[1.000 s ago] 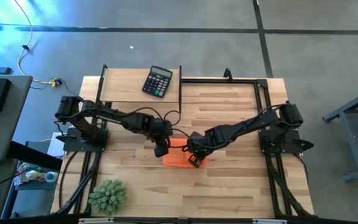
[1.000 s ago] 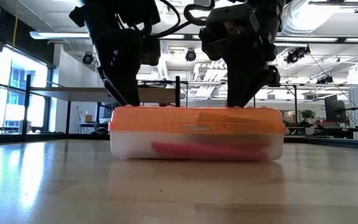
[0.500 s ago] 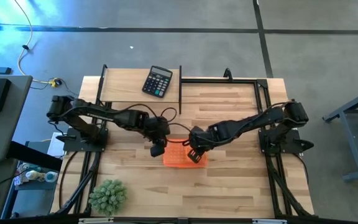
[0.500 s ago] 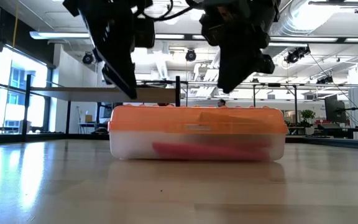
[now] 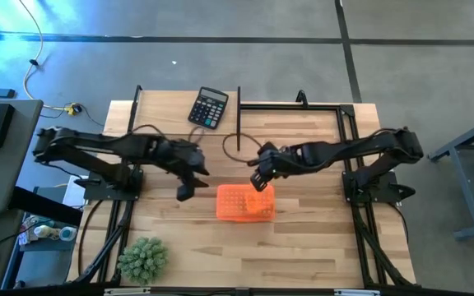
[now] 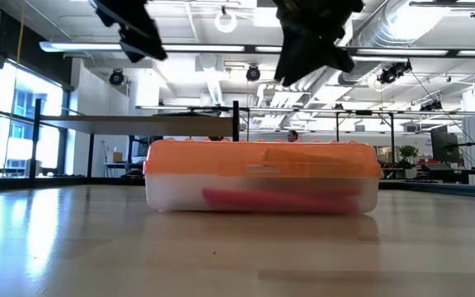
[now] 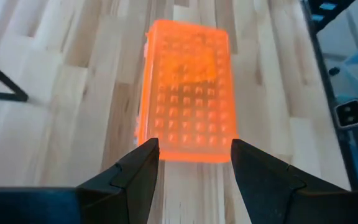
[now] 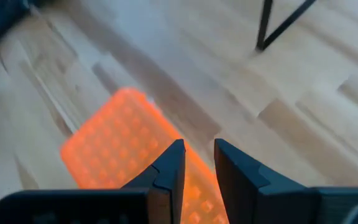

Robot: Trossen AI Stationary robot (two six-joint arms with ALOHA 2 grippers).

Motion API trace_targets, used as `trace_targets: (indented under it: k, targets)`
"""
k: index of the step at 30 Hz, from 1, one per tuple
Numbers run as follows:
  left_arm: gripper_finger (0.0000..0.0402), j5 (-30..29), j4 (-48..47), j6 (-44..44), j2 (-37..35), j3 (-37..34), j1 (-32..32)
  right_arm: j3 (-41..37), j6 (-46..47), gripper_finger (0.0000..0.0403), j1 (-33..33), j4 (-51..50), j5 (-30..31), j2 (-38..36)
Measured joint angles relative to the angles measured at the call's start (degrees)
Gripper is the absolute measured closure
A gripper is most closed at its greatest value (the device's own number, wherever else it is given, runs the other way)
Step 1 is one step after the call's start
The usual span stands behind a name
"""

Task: Pack school essentials
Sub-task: Return to Home Position

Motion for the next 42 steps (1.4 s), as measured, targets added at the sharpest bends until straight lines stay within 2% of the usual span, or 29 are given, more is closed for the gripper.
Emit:
trace_targets:
  k: [5, 12, 18, 25, 30, 34, 42]
  targets:
    - [0.0222, -0.54, 1.71, -1.81, -10.35, -7.62, 0.01, 0.00, -1.99, 0.0324, -2.15, 0.96, 4.48, -3.98]
    - [0.0260, -2.39, 3.54, -7.54, -25.13, -20.25, 0.37, 0.00, -7.84, 0.0324, -5.21, 4.52, 11.46, -9.89]
    - [0.0314, -3.59, 4.79, -11.99, -37.35, -29.32, 0.33, 0.02, -11.73, 0.0324, -7.29, 6.97, 17.65, -13.55]
    - [0.0394, -5.48, 7.38, -14.24, -49.42, -35.64, 0.33, 0.02, -14.20, 0.0324, -10.26, 9.06, 17.86, -16.35]
    - [0.0394, -5.54, 8.30, -14.68, -55.62, -37.89, 0.33, 0.02, -16.40, 0.0324, -12.15, 8.98, 16.64, -19.43]
    - [0.0400, -8.45, 8.80, -14.25, -59.65, -39.54, 0.32, 0.02, -18.85, 0.0324, -13.14, 8.51, 16.38, -22.90]
    - [0.0401, -8.76, 14.92, -12.27, -64.81, -45.65, 0.33, 0.02, -23.73, 0.0324, -13.73, 1.48, 18.03, -32.23]
